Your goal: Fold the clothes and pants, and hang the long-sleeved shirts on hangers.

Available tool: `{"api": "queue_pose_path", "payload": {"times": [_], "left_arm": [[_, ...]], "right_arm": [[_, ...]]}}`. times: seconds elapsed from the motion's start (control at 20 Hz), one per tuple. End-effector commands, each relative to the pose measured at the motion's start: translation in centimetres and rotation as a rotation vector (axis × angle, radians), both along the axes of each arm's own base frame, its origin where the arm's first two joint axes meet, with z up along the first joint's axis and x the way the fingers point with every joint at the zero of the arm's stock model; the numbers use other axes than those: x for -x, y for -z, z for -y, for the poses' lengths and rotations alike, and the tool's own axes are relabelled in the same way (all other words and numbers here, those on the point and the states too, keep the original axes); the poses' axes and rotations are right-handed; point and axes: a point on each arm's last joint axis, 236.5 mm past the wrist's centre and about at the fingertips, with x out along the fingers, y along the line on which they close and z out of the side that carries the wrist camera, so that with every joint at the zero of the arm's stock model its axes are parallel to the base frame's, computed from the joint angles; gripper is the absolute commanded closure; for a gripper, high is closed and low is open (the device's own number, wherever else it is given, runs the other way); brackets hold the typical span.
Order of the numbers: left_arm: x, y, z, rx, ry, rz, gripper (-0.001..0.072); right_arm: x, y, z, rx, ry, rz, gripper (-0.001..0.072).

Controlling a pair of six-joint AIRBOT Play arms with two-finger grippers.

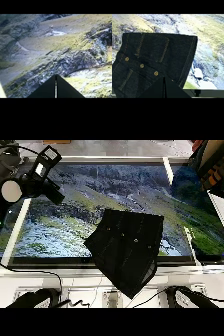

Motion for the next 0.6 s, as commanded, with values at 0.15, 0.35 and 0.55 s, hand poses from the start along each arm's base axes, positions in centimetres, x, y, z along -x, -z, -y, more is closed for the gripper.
{"api": "queue_pose_path", "payload": {"times": [0.15, 0.35, 0.55], "left_arm": [[-0.01, 0.03, -0.03, 0.000, -0.001, -0.001, 0.0692], [-0.01, 0.03, -0.03, 0.000, -0.001, -0.001, 0.0692], [-0.01, 0.03, -0.03, 0.000, -0.001, -0.001, 0.0692]], "right_arm": [[0.01, 0.02, -0.03, 0.000, -0.001, -0.001, 0.0700], [0.01, 0.02, -0.03, 0.000, -0.001, -0.001, 0.0700], [-0.16, -0.09, -0.01, 0.000, 0.000, 0.007, 0.0700]]}}
